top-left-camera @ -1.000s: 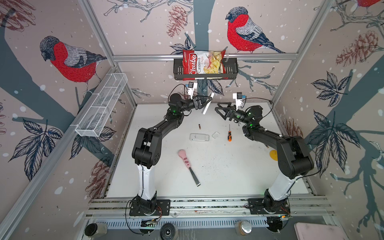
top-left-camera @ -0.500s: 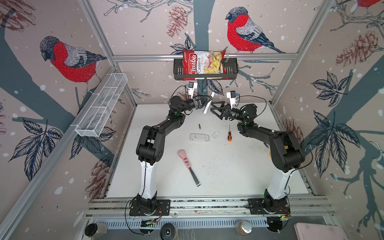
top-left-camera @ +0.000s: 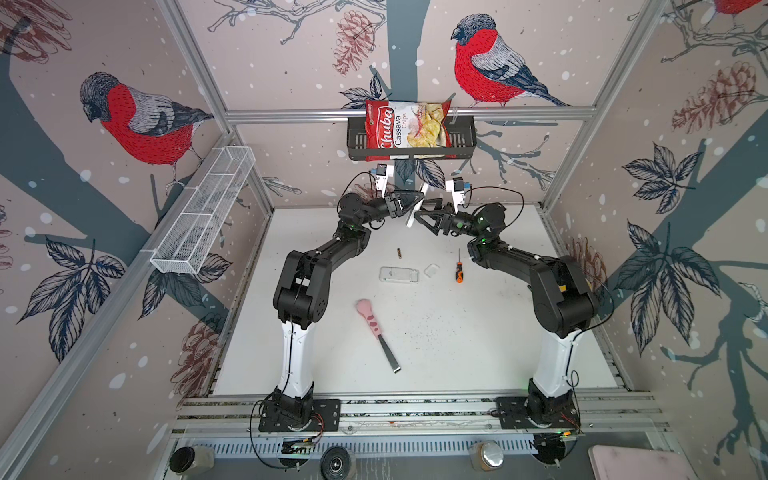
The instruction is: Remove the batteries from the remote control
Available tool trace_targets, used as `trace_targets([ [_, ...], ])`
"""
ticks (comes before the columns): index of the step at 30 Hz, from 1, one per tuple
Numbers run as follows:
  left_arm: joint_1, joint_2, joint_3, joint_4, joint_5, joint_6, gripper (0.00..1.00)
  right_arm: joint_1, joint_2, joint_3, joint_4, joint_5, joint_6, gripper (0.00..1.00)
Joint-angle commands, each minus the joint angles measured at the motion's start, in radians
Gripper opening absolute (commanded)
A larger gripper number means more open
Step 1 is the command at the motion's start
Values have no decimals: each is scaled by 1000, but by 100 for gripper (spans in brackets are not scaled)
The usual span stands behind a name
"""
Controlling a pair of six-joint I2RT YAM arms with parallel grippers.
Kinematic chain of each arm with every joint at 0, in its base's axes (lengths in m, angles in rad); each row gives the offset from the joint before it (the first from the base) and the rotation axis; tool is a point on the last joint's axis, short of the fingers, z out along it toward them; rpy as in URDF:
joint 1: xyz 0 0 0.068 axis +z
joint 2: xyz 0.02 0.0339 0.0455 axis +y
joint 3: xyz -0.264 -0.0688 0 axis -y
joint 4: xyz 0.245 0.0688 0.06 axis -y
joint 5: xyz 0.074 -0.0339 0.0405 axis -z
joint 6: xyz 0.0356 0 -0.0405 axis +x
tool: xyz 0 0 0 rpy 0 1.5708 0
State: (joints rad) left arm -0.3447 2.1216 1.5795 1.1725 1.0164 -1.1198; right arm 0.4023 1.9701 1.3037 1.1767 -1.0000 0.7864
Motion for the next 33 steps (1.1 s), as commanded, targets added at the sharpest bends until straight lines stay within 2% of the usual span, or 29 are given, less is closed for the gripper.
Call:
trace_targets([
  [1, 1, -11, 11, 69, 5, -14, 43, 5, 10, 19, 1, 9, -9, 100],
  [7, 1, -5, 11, 103, 8, -42, 42, 5, 13, 30, 0, 21, -4, 93],
  [15, 1, -2, -12, 108, 4, -42, 42, 0, 24, 28, 19, 45, 15, 79],
  [19, 1, -3, -22, 118, 5, -47, 42, 0, 34, 41, 11, 46, 30, 66],
  [33, 1, 9, -17, 149, 4, -76, 43, -6, 11, 34, -19, 45, 22, 49],
])
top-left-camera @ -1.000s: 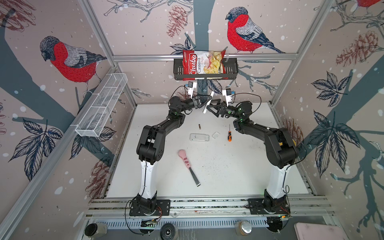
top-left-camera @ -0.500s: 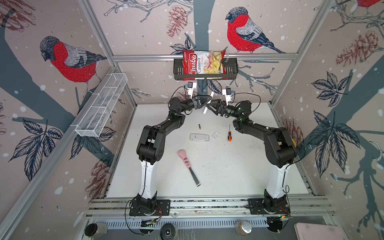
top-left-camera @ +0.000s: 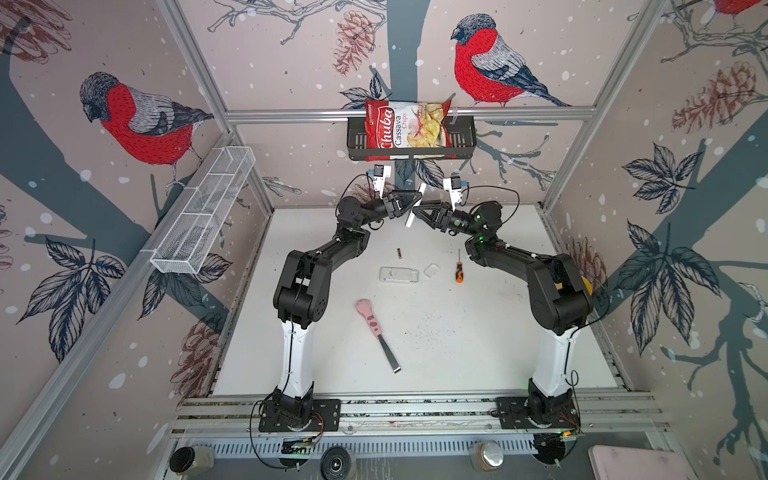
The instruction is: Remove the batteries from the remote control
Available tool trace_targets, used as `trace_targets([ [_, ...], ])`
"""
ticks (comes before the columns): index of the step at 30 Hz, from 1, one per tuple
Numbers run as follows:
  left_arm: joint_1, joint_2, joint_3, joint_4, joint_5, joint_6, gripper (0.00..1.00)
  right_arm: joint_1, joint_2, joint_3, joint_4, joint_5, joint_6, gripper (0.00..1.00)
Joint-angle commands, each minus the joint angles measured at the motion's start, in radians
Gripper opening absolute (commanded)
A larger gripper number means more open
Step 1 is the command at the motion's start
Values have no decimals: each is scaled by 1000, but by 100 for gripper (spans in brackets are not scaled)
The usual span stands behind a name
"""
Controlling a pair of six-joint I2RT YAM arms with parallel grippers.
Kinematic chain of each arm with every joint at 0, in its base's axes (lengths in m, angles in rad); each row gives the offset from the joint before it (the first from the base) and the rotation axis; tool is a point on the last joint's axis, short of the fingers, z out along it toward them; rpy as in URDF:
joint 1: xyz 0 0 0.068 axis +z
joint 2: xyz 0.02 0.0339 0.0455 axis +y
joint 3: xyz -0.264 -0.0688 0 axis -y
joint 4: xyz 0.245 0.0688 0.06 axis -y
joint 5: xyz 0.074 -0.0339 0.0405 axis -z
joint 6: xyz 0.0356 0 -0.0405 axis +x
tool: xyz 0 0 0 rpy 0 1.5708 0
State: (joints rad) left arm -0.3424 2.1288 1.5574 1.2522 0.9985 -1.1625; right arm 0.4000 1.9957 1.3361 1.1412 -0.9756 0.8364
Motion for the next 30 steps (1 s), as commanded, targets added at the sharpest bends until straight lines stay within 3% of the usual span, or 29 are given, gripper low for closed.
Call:
trace_targets([
  [1, -1, 0, 3, 66, 23, -31, 48, -5, -17, 0, 12, 22, -29, 48],
  [4, 0, -10, 0, 34, 32, -8, 76, -7, -25, -8, 11, 22, -33, 45],
  [5, -1, -17, -4, 13, 32, 11, 96, -8, -27, -10, 9, 24, -33, 44],
  [6, 1, -25, -9, -5, 28, 31, 98, -8, -27, -13, 8, 24, -33, 44],
  [15, 58, -91, -51, -142, -10, 150, 98, -10, -82, -63, -106, 24, -115, 41],
  [23, 100, -256, -199, -471, -185, 442, 97, 10, -219, -82, -626, 128, -474, 41],
  [26, 99, -297, -270, -483, -249, 454, 97, 37, -269, -97, -802, 218, -603, 41],
  [30, 88, -362, -319, -641, -335, 536, 97, 91, -318, -103, -1002, 339, -743, 42],
])
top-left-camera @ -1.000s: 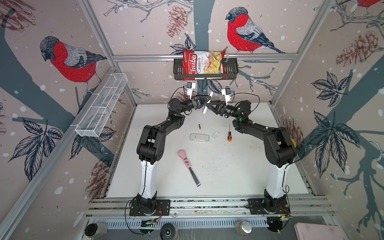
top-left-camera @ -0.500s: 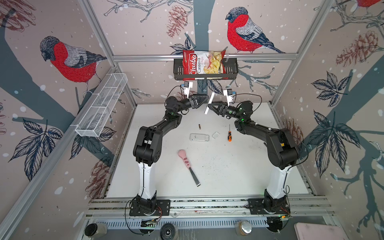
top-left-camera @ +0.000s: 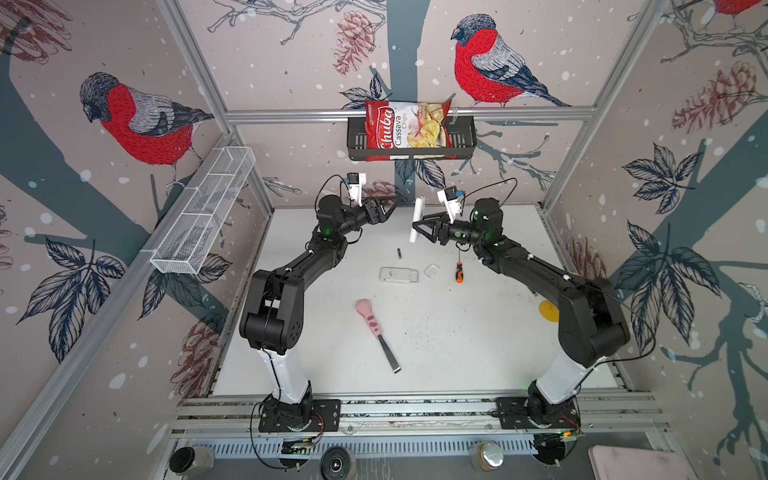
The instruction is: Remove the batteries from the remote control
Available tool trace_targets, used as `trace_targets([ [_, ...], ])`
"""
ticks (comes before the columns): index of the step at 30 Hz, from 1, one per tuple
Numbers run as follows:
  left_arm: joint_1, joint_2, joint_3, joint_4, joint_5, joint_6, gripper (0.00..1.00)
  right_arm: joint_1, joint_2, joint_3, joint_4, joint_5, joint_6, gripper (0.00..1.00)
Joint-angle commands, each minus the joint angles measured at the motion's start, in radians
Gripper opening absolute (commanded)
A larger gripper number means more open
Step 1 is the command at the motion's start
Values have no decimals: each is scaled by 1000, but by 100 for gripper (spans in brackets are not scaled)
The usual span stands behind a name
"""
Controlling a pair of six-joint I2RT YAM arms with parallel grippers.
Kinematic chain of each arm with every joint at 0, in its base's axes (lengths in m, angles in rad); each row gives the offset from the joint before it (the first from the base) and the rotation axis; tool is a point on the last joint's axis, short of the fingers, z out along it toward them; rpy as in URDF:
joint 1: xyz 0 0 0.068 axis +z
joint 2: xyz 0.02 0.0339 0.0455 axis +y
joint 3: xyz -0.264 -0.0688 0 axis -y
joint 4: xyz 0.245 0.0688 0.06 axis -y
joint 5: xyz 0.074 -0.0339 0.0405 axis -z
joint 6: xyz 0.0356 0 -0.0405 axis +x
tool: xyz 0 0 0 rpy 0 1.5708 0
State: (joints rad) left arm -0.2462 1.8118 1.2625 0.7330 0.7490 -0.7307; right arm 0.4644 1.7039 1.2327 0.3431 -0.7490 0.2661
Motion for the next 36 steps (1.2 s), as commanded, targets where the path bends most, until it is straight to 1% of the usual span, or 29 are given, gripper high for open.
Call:
trace_targets([
  [1, -12, -69, -47, -141, -106, 122, 97, 43, -33, 4, -255, 149, -204, 42],
  [3, -20, -132, -117, -156, -159, 139, 97, 78, -43, 10, -347, 232, -264, 42],
  [5, -24, -198, -179, -169, -199, 144, 97, 102, -47, 11, -406, 276, -295, 42],
  [8, -37, -292, -254, -213, -241, 173, 97, 134, -56, -18, -447, 333, -338, 42],
  [12, -79, -411, -316, -376, -338, 258, 97, 207, -58, -48, -511, 439, -442, 44],
  [14, -91, -469, -351, -433, -374, 264, 97, 247, -49, -46, -546, 483, -480, 45],
  [20, -103, -658, -494, -512, -466, 264, 97, 333, 3, -22, -640, 611, -550, 44],
  [24, -104, -760, -528, -595, -478, 290, 97, 378, 82, 18, -708, 683, -572, 42],
  [28, -104, -849, -541, -689, -511, 314, 97, 416, 148, 59, -757, 720, -585, 41],
  [32, -104, -906, -547, -753, -520, 344, 97, 431, 189, 84, -776, 728, -599, 46],
  [36, -103, -928, -534, -817, -535, 371, 97, 431, 238, 114, -792, 753, -621, 49],
])
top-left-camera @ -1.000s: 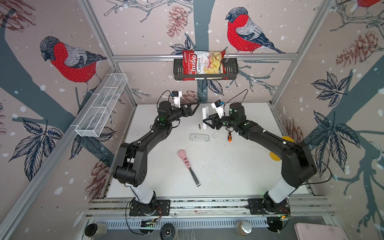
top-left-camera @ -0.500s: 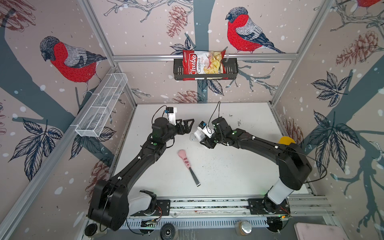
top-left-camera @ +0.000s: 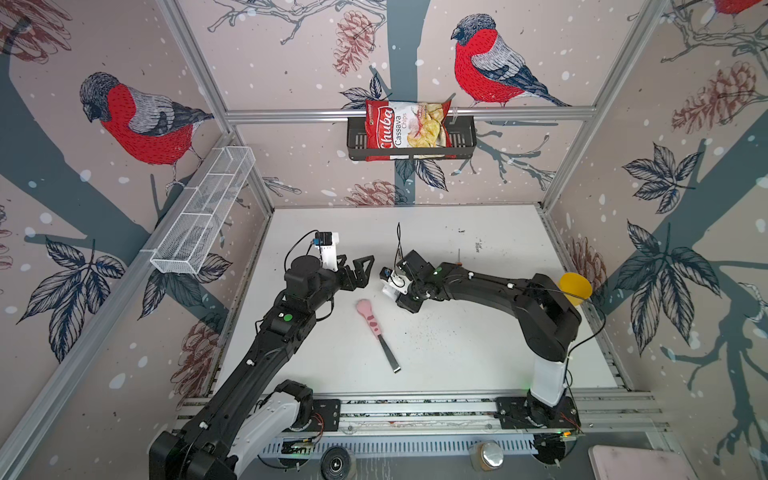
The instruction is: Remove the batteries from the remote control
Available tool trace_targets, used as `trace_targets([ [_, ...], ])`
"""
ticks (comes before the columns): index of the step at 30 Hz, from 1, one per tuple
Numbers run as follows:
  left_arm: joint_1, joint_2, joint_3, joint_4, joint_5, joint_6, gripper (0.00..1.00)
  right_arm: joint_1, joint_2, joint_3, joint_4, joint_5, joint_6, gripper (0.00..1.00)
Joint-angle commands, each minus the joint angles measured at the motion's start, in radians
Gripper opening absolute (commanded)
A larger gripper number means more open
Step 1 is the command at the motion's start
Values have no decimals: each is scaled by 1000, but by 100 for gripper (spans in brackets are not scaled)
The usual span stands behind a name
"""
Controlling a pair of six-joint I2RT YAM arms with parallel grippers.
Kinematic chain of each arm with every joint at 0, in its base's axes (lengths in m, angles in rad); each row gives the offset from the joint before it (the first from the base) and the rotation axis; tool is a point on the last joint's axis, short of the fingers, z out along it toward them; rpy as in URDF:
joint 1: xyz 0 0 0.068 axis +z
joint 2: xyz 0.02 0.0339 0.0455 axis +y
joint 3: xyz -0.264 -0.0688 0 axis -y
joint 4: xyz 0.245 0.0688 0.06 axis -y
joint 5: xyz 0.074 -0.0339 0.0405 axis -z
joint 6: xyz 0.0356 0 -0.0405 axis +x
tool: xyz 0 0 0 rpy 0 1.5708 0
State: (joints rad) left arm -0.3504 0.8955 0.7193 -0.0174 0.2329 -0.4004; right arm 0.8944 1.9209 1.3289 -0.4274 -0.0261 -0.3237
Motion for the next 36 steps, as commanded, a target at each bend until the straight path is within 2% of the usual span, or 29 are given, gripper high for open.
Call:
trace_targets([
  [1, 1, -17, 14, -81, -25, 47, 97, 1, 41, 27, -28, 39, -36, 50],
  [7, 2, -46, 10, -115, -46, 61, 97, -5, 116, 64, -45, 43, -49, 54],
  [14, 1, -25, 17, -121, -42, 74, 97, -9, 159, 82, -40, 24, -58, 63],
  [18, 1, -5, 35, -136, -40, 95, 97, -27, 156, 81, -48, -36, -63, 74],
  [23, 1, 63, 103, -180, 44, 169, 97, -47, 116, 70, -38, -79, -67, 82],
  [29, -5, 100, 193, -252, 53, 249, 97, -46, 84, 30, -25, -15, -75, 83],
  [36, -5, 133, 239, -291, 35, 277, 97, -54, 82, -13, 9, 59, -71, 84],
])
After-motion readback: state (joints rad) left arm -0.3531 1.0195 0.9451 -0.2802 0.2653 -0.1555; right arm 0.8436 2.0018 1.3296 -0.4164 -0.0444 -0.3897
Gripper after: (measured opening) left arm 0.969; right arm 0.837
